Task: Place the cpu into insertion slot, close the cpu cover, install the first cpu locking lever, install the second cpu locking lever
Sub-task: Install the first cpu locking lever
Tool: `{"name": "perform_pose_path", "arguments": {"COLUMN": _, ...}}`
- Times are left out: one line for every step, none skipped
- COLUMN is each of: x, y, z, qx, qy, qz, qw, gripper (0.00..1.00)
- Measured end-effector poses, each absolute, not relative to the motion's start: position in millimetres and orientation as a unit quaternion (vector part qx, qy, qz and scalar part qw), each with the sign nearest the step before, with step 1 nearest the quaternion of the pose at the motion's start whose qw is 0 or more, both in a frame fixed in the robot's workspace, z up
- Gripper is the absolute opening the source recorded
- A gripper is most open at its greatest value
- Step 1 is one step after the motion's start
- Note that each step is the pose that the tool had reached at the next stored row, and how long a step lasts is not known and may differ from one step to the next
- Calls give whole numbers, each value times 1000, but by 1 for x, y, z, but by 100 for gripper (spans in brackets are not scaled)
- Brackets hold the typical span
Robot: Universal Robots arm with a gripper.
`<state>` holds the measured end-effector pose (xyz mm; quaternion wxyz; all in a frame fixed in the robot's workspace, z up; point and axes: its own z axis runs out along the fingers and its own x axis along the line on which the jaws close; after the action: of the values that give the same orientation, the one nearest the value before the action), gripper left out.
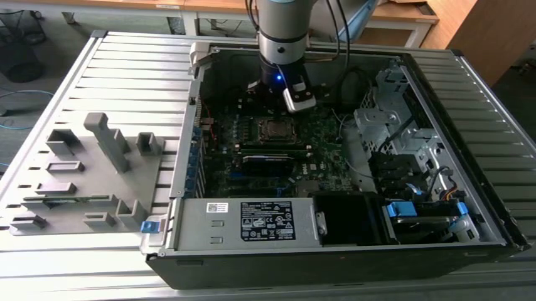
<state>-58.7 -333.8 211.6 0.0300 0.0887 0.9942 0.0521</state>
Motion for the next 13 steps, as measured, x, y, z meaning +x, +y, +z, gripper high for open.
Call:
{"name": "perform_pose_path", "arguments": {"x": -59, "y": -336, "z": 212, "qx": 88, "qy": 994, "qz": 52, "qw": 30, "gripper": 11}}
{"name": "perform_pose_path", "arguments": {"x": -59, "y": -337, "z": 212, "qx": 88, "qy": 994, "qz": 52, "qw": 30, "gripper": 11}}
{"name": "perform_pose_path", "arguments": {"x": -59, "y": -339, "z": 212, "qx": 87, "qy": 994, "qz": 52, "qw": 30, "gripper": 11}}
{"name": "perform_pose_path", "arguments": {"x": -59, "y": -341, "z": 212, "qx": 87, "qy": 994, "qz": 51, "qw": 30, "gripper": 11}}
{"name": "perform_pose_path", "arguments": {"x": -59, "y": -343, "z": 212, "qx": 86, "qy": 995, "qz": 51, "qw": 30, "gripper": 11}}
{"name": "perform_pose_path", "arguments": {"x": -59, "y": -345, "z": 212, "qx": 86, "qy": 995, "qz": 50, "qw": 30, "gripper": 11}}
{"name": "perform_pose_path", "arguments": {"x": -59, "y": -346, "z": 212, "qx": 85, "qy": 995, "qz": 49, "qw": 30, "gripper": 11}}
{"name": "perform_pose_path", "arguments": {"x": -59, "y": -346, "z": 211, "qx": 85, "qy": 995, "qz": 47, "qw": 30, "gripper": 11}}
{"name": "perform_pose_path", "arguments": {"x": -59, "y": -347, "z": 212, "qx": 84, "qy": 995, "qz": 46, "qw": 30, "gripper": 11}}
{"name": "perform_pose_path", "arguments": {"x": -59, "y": -347, "z": 212, "qx": 83, "qy": 995, "qz": 45, "qw": 30, "gripper": 11}}
{"name": "perform_pose_path", "arguments": {"x": -59, "y": -347, "z": 212, "qx": 79, "qy": 995, "qz": 45, "qw": 30, "gripper": 11}}
{"name": "perform_pose_path", "arguments": {"x": -59, "y": -347, "z": 212, "qx": 75, "qy": 996, "qz": 46, "qw": 30, "gripper": 11}}
{"name": "perform_pose_path", "arguments": {"x": -59, "y": -347, "z": 212, "qx": 72, "qy": 996, "qz": 46, "qw": 30, "gripper": 11}}
